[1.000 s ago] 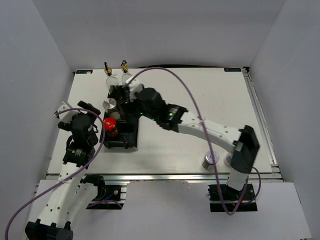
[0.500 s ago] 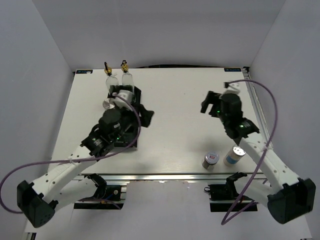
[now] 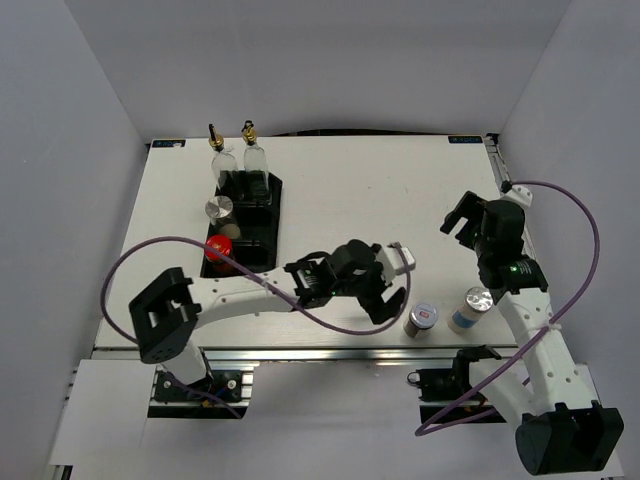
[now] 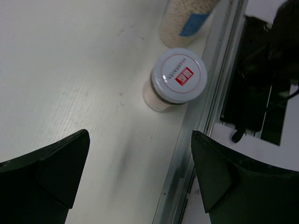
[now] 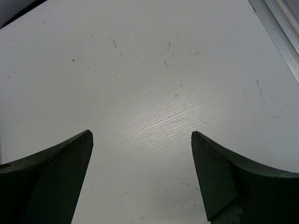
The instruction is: Organize the condiment bottles
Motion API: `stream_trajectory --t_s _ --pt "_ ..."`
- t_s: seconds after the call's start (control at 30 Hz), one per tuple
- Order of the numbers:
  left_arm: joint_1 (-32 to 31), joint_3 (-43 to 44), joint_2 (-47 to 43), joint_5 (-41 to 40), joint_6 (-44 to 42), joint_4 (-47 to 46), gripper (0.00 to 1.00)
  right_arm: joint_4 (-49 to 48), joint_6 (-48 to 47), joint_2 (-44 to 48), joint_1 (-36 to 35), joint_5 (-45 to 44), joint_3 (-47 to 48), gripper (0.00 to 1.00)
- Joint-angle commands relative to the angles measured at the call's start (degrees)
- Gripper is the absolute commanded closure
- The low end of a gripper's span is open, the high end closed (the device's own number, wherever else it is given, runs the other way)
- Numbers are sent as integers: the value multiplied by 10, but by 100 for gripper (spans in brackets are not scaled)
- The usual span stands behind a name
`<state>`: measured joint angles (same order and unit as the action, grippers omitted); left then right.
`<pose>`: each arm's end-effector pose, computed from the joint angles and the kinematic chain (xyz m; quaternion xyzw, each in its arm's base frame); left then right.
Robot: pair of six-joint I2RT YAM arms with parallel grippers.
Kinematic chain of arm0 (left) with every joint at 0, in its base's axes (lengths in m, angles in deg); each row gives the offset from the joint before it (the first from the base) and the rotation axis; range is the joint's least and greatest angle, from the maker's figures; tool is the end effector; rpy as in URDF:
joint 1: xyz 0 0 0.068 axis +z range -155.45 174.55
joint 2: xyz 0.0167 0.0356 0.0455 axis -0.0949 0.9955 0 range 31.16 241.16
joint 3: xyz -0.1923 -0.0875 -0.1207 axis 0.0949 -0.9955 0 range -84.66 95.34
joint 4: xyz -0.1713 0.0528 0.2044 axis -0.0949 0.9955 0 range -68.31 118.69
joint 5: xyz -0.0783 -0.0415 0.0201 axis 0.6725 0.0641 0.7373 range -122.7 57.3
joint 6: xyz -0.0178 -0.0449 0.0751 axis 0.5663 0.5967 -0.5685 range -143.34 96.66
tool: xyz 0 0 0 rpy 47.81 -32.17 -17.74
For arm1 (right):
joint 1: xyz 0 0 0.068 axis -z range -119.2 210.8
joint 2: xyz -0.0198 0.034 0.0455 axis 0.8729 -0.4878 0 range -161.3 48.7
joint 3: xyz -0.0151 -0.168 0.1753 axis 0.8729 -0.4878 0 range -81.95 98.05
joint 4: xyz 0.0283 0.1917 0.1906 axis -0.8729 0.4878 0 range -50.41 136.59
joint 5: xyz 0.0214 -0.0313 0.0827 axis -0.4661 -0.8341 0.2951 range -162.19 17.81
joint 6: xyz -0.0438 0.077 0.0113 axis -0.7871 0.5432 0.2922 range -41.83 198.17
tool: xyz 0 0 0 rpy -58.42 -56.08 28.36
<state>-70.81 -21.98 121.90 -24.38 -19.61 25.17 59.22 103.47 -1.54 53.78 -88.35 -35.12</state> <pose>0.1593 -0.3751 0.1994 0.4764 0.7293 -0.3283 0.3652 0.2691 0.0108 0.2788 0.2077 0.8030 0.0395 0.5572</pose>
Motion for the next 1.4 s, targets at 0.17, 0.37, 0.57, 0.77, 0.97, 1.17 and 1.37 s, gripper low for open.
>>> stream_trajectory --t_s 0.17,0.37,0.57,0.77,0.97,1.17,1.37 --pt "-56 46 65 58 -108 0 2 -7 -6 33 22 37 -17 11" --pt "-71 106 145 14 -107 6 2 -11 -15 58 25 52 -24 11" --pt "-86 174 213 -20 -108 21 2 -14 -19 68 28 66 -24 11" --pt "-86 223 247 -28 -104 24 12 -21 -24 70 29 72 -29 11" --pt "-86 208 207 -79 -92 26 89 -26 -28 66 30 90 -31 10" --pt "-65 102 77 -314 -12 10 100 -31 -31 55 32 99 -34 11" --pt "27 -27 -113 -498 139 39 100 -45 -33 46 35 113 -36 10"
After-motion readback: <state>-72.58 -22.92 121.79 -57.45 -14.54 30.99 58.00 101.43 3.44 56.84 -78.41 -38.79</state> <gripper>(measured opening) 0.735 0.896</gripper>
